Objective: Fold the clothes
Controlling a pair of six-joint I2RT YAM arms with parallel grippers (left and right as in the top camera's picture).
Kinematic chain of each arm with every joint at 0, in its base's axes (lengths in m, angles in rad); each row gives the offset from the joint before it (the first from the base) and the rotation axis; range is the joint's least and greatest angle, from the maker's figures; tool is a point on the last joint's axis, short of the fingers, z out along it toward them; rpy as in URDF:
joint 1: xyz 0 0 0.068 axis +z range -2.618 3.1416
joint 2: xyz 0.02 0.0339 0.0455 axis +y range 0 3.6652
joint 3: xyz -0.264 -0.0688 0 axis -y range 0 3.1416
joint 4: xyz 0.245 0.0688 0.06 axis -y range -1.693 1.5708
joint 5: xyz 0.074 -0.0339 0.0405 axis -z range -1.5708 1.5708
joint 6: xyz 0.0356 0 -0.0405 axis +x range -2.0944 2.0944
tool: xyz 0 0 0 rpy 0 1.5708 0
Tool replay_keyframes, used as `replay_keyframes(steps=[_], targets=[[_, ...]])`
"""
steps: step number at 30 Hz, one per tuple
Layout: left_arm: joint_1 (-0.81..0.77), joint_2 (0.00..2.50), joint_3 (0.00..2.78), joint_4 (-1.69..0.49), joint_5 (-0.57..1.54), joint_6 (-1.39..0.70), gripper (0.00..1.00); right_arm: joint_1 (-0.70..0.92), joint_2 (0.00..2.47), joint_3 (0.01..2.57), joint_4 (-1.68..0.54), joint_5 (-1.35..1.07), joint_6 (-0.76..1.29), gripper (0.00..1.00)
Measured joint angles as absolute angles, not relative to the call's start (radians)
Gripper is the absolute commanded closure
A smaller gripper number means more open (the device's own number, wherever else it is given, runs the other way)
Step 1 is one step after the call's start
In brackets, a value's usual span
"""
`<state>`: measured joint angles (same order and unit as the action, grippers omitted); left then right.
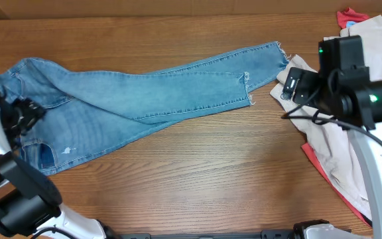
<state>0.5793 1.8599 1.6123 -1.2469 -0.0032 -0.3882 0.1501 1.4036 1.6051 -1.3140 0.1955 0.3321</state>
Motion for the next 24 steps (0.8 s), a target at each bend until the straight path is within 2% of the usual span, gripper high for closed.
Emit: replay_keyframes(steps=[4, 12, 21, 24], targets=[[0.469, 1.860, 1.588, -1.217, 0.017, -0.382, 0.08, 0.150, 1.431, 1.605, -1.314, 0.196, 0.332, 0.00], [0.285, 1.860, 1.410, -1.060, 0.027, -0.379, 0.13, 0.150, 1.431, 1.605, -1.313, 0.196, 0.326, 0.00], [0.256, 1.860, 1.194, -0.873, -0.061, -0.392, 0.20, 0.150, 1.431, 1.605, -1.309, 0.199, 0.318, 0.00], [0.256, 1.860, 1.129, -0.817, -0.078, -0.393, 0.25, 0.150, 1.431, 1.605, -1.310, 0.198, 0.317, 0.00]])
